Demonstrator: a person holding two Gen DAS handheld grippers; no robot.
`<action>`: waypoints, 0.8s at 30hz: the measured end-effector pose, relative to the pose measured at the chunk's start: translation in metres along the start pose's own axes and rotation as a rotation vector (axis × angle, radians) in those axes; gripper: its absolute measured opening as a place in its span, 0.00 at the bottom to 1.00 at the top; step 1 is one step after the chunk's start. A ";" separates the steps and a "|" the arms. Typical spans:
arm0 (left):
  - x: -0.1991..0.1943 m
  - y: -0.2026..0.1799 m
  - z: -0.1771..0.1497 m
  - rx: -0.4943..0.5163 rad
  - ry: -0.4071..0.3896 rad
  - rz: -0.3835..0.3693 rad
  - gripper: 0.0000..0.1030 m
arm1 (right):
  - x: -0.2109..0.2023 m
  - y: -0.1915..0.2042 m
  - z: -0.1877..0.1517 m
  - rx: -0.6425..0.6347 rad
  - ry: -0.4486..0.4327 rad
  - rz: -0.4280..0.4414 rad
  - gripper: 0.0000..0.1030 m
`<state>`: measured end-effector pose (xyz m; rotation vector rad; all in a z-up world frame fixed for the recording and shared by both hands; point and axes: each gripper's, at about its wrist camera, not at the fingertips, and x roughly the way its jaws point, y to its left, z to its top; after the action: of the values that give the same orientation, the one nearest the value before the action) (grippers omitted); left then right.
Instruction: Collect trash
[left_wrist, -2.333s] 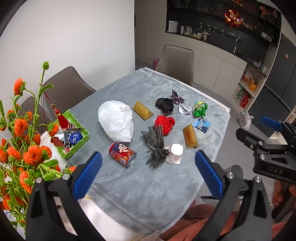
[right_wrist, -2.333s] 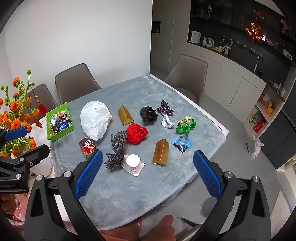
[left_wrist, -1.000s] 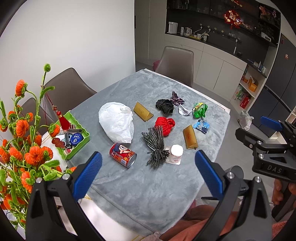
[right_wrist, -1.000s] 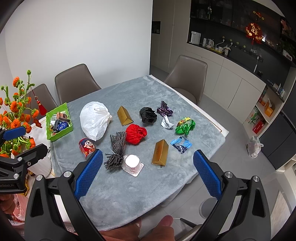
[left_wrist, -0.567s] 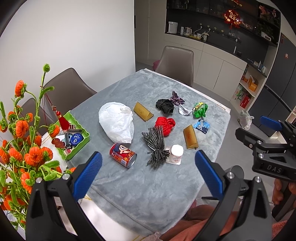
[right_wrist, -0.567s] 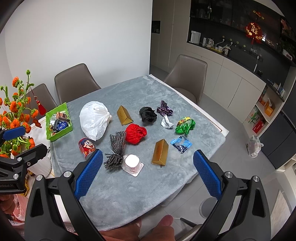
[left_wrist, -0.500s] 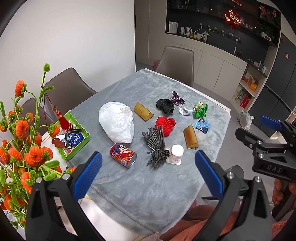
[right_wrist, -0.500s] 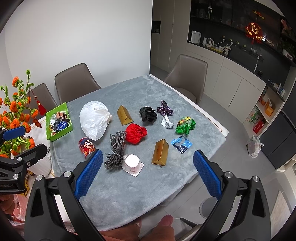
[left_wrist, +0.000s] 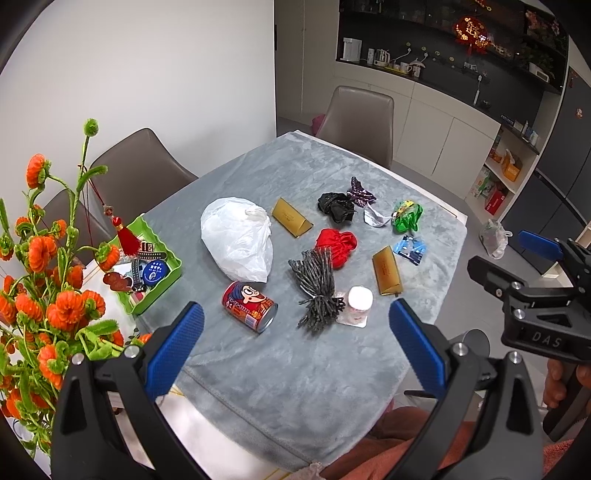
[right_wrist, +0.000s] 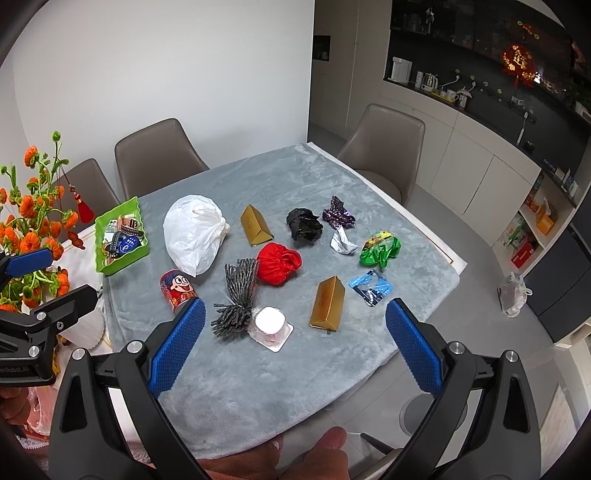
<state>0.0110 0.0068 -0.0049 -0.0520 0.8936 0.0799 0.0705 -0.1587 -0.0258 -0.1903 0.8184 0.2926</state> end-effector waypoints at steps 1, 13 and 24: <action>0.001 0.000 0.001 -0.002 0.003 0.002 0.96 | 0.002 0.000 0.001 -0.002 0.003 -0.001 0.92; 0.021 0.009 0.007 -0.043 0.033 0.029 0.96 | 0.029 0.007 0.014 -0.039 0.029 0.045 0.92; 0.065 0.032 0.006 -0.132 0.073 0.102 0.96 | 0.093 0.024 0.024 -0.099 0.106 0.105 0.92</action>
<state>0.0534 0.0420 -0.0519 -0.1333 0.9630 0.2333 0.1391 -0.1126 -0.0801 -0.2580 0.9209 0.4248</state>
